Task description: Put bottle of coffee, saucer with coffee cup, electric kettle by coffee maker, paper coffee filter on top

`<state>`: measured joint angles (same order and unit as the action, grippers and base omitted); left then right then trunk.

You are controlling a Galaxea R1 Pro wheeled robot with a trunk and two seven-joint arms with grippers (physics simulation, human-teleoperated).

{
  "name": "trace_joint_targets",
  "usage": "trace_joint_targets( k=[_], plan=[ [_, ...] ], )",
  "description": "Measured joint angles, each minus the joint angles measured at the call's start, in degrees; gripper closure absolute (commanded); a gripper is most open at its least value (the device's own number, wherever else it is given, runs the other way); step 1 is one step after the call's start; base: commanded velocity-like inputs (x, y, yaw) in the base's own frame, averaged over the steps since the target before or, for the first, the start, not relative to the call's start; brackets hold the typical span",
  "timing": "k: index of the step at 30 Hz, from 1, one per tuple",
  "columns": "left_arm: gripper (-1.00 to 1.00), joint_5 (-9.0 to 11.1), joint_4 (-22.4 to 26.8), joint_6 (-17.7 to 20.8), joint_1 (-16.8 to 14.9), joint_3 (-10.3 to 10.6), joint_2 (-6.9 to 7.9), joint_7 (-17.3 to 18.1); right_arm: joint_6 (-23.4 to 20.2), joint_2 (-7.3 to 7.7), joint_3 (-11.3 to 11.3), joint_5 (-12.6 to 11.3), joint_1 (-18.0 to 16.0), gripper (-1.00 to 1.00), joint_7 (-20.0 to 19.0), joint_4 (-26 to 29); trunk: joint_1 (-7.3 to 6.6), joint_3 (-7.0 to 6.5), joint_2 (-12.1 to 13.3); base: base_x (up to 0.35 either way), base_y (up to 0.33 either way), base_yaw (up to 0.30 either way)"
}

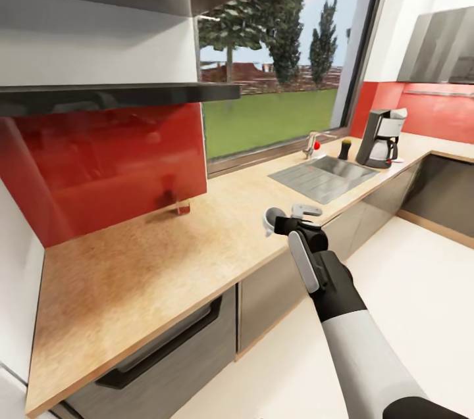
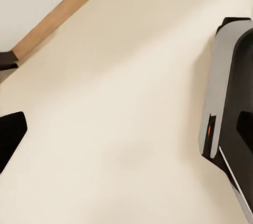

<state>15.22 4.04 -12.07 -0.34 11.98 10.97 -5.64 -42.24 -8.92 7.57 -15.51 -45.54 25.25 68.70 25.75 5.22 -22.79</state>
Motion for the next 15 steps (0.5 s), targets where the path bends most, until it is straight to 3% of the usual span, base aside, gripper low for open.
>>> trace_joint_targets(
  k=[15],
  plan=[
    [-1.0, 0.0, 0.1, 0.0, 0.0, 0.0, 0.0, 0.0, 0.0, 0.49, 0.0, -0.1, 0.0, 1.0, 0.0, 0.0, 0.0, 0.38, 0.0, 0.0, 0.0, -0.3]
  ],
)
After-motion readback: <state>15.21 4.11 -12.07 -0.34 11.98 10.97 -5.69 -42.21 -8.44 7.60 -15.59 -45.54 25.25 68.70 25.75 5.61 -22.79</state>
